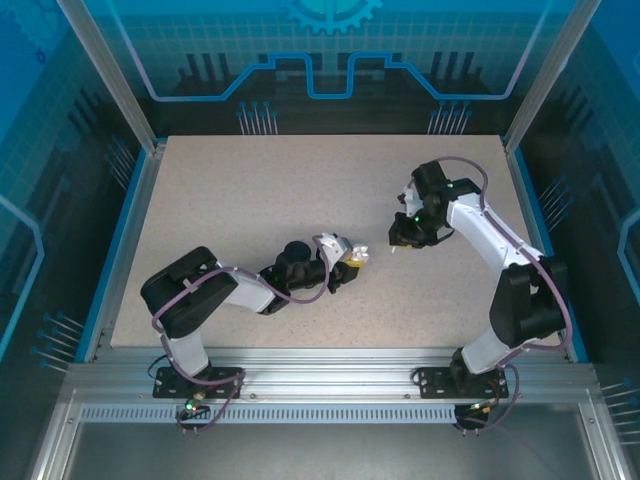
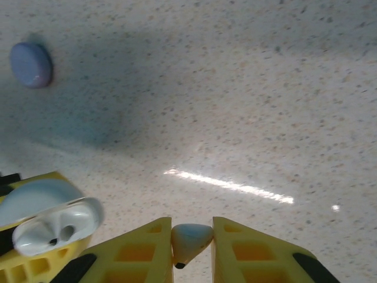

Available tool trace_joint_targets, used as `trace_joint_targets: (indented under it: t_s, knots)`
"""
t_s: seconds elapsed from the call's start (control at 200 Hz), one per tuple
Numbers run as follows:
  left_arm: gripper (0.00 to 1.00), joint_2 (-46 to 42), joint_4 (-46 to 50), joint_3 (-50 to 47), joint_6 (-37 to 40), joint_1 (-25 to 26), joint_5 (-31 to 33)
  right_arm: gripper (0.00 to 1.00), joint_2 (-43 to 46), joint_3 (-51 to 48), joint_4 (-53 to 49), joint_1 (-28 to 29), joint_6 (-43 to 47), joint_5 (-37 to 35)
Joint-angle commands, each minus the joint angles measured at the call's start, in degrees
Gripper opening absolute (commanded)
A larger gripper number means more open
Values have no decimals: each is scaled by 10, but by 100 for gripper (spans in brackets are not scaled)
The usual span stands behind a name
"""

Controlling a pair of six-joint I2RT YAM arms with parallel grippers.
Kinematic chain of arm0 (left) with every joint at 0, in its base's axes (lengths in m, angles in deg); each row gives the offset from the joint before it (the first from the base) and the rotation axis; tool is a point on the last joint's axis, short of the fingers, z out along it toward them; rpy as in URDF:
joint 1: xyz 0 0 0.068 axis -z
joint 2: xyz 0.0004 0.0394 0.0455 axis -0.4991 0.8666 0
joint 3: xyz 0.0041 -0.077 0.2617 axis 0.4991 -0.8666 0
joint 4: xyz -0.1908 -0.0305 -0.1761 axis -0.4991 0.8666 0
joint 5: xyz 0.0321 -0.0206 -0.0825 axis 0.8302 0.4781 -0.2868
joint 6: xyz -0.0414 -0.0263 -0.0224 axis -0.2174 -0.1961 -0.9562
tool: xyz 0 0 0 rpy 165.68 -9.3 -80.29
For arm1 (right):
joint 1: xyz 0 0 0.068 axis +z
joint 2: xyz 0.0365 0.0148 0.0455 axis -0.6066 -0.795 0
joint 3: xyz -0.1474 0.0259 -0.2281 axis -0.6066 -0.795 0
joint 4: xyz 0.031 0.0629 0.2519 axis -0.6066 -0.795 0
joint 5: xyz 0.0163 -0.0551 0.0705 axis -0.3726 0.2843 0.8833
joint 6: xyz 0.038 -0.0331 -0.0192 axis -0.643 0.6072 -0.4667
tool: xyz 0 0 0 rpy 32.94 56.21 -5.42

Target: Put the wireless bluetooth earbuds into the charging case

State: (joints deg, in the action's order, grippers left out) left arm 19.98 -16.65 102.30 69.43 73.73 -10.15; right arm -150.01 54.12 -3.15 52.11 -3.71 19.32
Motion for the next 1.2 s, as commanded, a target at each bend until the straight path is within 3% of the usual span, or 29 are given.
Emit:
trace_joint_targets:
  t_s: [0.0,0.54,1.196]
  knots:
    - [11,9,-32,14,-14,3,2,20,23,-11,18,18,-31,33]
    - [12,6,-47,20,-19,3,-3,20,44,-45,91,70,-96,69]
    - [12,5,-54,17,-20,3,-8,20,56,-24,81,68,-91,57]
